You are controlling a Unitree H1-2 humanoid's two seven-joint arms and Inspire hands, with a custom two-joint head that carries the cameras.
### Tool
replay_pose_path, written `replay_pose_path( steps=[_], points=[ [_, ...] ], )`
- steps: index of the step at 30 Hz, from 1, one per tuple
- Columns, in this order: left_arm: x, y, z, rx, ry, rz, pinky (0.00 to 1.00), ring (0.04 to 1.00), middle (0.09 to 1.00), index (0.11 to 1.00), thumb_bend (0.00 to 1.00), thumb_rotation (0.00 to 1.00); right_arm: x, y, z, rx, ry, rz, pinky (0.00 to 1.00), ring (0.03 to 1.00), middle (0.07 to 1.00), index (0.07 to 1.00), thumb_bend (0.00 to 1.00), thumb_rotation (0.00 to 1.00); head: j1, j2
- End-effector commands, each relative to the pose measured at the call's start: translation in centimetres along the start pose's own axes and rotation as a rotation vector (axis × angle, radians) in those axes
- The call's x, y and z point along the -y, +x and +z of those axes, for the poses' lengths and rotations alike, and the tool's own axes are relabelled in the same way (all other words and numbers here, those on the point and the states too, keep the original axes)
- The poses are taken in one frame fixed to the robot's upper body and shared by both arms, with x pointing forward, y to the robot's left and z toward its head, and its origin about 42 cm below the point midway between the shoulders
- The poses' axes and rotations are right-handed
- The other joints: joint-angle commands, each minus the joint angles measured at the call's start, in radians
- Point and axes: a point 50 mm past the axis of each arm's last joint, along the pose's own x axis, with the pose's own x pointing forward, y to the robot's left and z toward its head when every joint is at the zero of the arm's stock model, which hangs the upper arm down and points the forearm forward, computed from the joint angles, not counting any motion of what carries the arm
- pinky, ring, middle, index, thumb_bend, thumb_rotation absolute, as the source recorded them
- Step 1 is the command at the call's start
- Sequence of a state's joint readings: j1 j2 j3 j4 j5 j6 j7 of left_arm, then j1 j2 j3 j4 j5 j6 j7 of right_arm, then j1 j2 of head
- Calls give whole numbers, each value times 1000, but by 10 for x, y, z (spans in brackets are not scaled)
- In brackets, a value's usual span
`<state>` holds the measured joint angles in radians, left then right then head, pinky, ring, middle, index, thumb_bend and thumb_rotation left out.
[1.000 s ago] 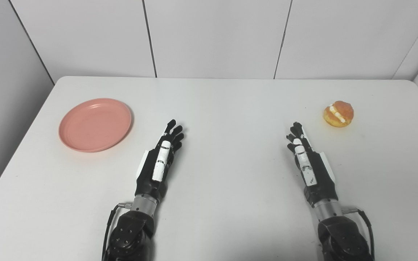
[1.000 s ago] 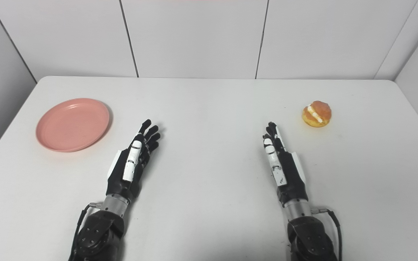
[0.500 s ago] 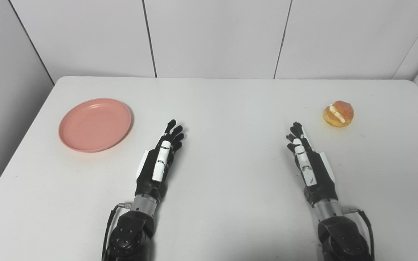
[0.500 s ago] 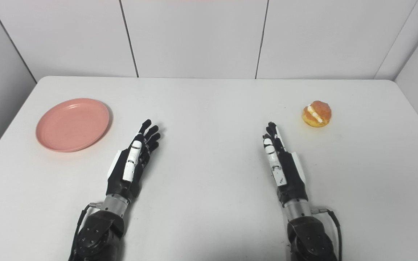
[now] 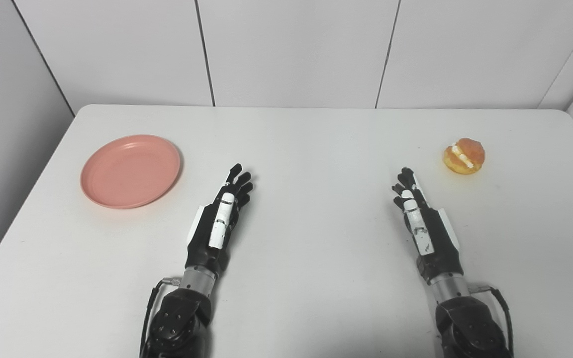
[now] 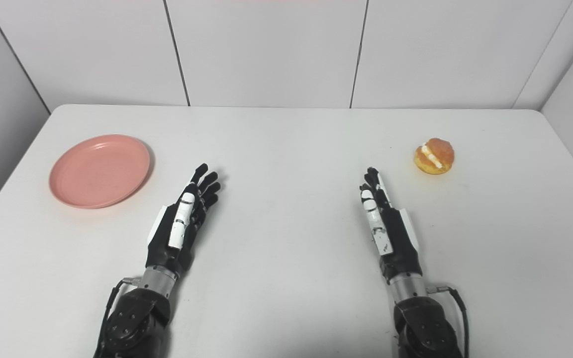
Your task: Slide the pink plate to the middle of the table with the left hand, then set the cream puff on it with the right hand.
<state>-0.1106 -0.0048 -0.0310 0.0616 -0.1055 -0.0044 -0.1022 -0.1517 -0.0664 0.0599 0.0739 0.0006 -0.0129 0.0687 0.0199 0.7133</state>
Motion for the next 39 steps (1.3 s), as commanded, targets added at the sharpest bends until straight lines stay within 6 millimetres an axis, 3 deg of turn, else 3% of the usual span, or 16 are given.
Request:
replay_pose_path(
  steps=[1,39],
  points=[
    [-4,-11,-20,-98,-15,11,1000,1000,1000,1000,414,1000,-7,-1,-6,-42,6,26,955,967,986,988,241,1000,1,0],
    [-4,-11,-19,-92,-15,12,1000,1000,1000,1000,415,1000,-6,-1,-7,-48,10,25,954,967,985,988,240,1000,1,1]
  ],
)
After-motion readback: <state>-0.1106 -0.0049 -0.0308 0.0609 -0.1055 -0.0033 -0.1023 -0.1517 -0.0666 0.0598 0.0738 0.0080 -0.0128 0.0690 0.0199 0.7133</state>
